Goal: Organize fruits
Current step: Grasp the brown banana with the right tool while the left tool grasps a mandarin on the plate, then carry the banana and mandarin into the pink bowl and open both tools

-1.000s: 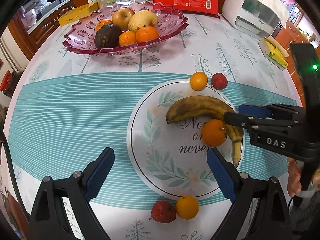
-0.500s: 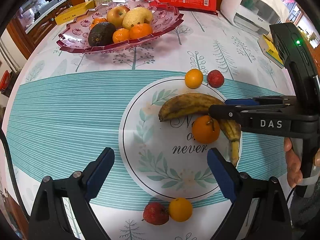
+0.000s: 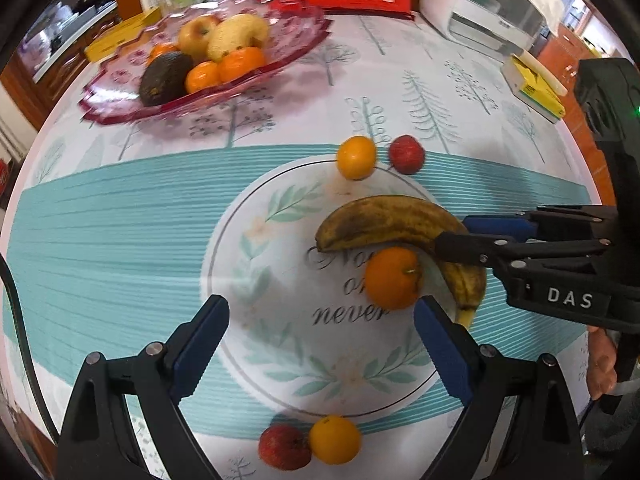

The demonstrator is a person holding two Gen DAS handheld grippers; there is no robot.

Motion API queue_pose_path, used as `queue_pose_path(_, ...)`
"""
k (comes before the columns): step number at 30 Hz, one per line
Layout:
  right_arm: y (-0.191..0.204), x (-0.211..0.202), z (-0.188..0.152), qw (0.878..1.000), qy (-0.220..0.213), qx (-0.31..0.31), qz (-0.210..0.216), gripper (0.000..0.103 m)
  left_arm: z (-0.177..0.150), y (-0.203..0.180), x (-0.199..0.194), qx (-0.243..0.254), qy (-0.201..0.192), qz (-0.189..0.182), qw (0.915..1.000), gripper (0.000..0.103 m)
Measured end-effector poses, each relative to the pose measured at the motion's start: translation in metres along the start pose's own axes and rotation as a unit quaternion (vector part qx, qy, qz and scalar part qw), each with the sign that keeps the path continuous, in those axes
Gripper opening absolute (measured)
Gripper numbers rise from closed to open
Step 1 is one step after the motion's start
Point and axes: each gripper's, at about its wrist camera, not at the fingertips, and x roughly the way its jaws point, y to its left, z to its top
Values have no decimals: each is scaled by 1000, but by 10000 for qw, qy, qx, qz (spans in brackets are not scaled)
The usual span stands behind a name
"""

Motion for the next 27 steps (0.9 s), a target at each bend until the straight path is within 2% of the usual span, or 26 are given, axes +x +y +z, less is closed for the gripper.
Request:
queue_pose_path(5, -19, -10, -9, 9992, -137, 337, -174, 36, 10, -16, 12, 256, 11, -110, 9996, 93)
queue_pose_path(7, -24, -13, -12, 9987, -177, 423, -217, 36, 12, -22, 17, 295, 31, -185, 9994, 86)
queue_pose_path(10, -26, -12, -15, 9988, -177, 408, -226, 36, 16, -29, 29, 307, 165, -341, 9988, 66)
queue_pose_path(12, -25, -11, -15, 9988, -198, 335, -294, 36, 17, -31, 37, 311, 282, -457, 9981, 46)
queue_pose_path(14, -22, -11, -15, 9987, -217, 248, -383, 35, 16, -31, 39, 281, 299, -642, 9971, 38)
queue_pose_path(27, -16, -2, -9, 9979, -195, -81, -615, 41, 11, -31, 35, 280, 178, -636, 9974, 36)
